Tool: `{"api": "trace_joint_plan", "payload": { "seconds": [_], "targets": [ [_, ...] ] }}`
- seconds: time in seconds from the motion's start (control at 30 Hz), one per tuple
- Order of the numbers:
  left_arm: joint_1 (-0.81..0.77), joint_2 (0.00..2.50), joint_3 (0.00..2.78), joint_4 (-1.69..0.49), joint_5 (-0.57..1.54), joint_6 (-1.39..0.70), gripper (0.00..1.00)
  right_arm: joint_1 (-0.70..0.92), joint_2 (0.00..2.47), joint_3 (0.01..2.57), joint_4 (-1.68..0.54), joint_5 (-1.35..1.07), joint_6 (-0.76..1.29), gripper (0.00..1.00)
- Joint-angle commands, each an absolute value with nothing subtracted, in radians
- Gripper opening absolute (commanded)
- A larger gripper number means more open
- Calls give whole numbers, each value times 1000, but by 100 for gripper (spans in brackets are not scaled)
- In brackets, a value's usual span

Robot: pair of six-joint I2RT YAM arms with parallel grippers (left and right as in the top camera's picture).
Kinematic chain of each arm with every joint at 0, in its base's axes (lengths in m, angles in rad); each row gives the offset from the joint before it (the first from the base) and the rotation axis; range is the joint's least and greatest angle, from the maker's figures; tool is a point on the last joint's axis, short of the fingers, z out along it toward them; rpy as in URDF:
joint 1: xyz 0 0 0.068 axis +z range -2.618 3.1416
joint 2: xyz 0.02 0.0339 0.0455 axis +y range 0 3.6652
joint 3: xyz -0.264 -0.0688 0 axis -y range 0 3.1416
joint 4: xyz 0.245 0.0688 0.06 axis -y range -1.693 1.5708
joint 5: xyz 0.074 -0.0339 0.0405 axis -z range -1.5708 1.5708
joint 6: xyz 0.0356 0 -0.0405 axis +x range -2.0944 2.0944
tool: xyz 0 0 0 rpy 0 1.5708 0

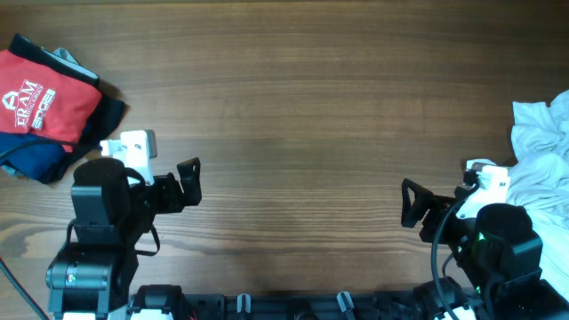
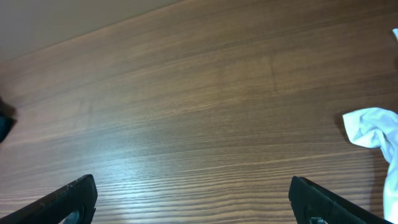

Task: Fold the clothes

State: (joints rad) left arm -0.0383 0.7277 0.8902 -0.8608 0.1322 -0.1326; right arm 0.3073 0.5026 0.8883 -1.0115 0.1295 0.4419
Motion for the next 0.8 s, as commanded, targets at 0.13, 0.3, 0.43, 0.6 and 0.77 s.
{"api": "trace_joint_plan", "payload": {
  "seconds": [0.13,0.3,0.43,0.6,0.77],
  "targets": [
    [-41,729,882,-894,114,-142,100,313,496,882,-1015,158,448,100],
    [-41,729,882,-894,114,-142,100,313,496,882,-1014,158,448,100],
    [-41,729,882,-894,114,-142,100,313,492,881,-1016,158,448,100],
    [-41,729,882,-894,114,-142,100,294,461,876,-1002,176,403,100],
    [-41,729,882,-894,114,-142,100,217,293,731,-777,67,159,100]
  ]
}}
